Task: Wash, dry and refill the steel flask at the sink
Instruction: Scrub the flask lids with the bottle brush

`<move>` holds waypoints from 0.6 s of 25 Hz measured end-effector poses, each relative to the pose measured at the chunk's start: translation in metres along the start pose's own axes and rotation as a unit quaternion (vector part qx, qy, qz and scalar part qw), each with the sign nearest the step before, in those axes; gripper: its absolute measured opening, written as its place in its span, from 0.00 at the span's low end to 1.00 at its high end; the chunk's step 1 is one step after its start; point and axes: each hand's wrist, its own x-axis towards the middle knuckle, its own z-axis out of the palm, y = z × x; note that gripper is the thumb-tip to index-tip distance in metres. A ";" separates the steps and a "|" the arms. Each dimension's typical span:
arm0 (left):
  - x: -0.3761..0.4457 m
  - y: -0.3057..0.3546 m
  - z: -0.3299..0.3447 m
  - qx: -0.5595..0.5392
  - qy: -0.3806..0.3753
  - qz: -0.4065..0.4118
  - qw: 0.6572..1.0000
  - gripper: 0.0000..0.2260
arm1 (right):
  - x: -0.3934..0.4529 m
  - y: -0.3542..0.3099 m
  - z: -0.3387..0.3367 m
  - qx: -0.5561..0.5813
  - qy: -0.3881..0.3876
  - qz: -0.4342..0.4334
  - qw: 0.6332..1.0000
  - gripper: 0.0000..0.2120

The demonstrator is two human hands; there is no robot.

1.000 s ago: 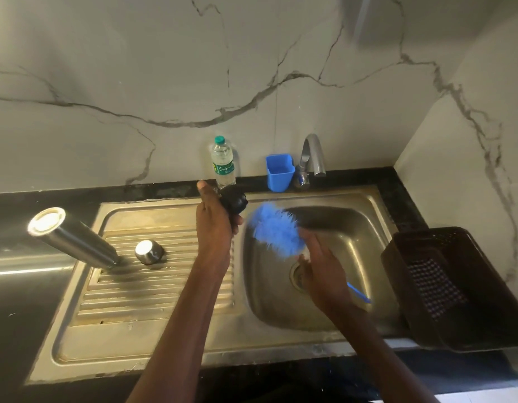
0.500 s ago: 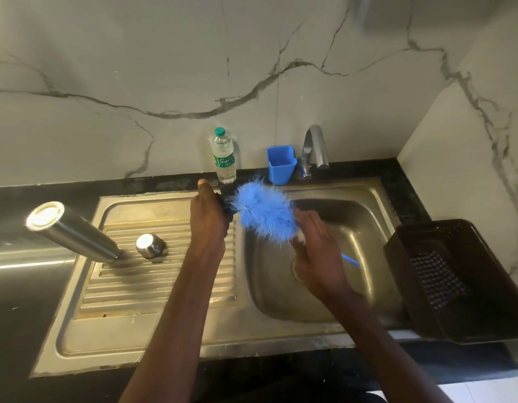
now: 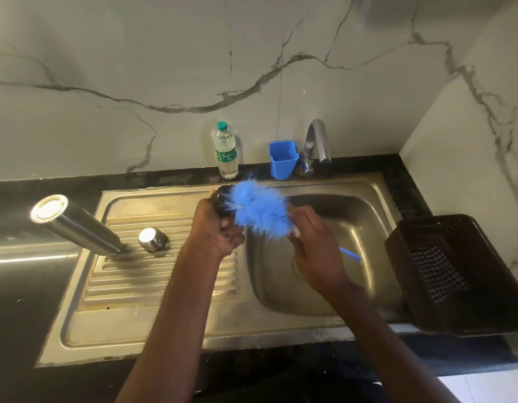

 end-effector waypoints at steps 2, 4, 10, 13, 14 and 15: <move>-0.001 -0.007 -0.004 -0.033 -0.016 -0.025 0.999 0.20 | 0.001 0.001 0.000 -0.032 -0.021 0.051 0.998 0.35; 0.001 -0.010 -0.012 -0.062 -0.019 -0.039 0.997 0.19 | -0.007 0.002 -0.004 -0.015 -0.004 0.104 0.994 0.35; -0.006 -0.018 -0.019 -0.061 -0.011 -0.034 0.998 0.18 | -0.018 -0.018 -0.008 -0.031 -0.034 0.108 0.993 0.31; -0.010 -0.020 -0.020 -0.069 0.010 -0.025 0.997 0.18 | -0.029 -0.025 -0.017 0.016 -0.029 0.111 0.993 0.29; -0.011 -0.022 -0.019 -0.077 0.014 -0.020 0.997 0.18 | -0.033 -0.030 -0.018 0.019 -0.034 0.073 0.997 0.29; -0.012 -0.022 -0.018 -0.083 0.019 -0.012 0.996 0.19 | -0.035 -0.034 -0.017 0.006 -0.045 0.041 0.998 0.28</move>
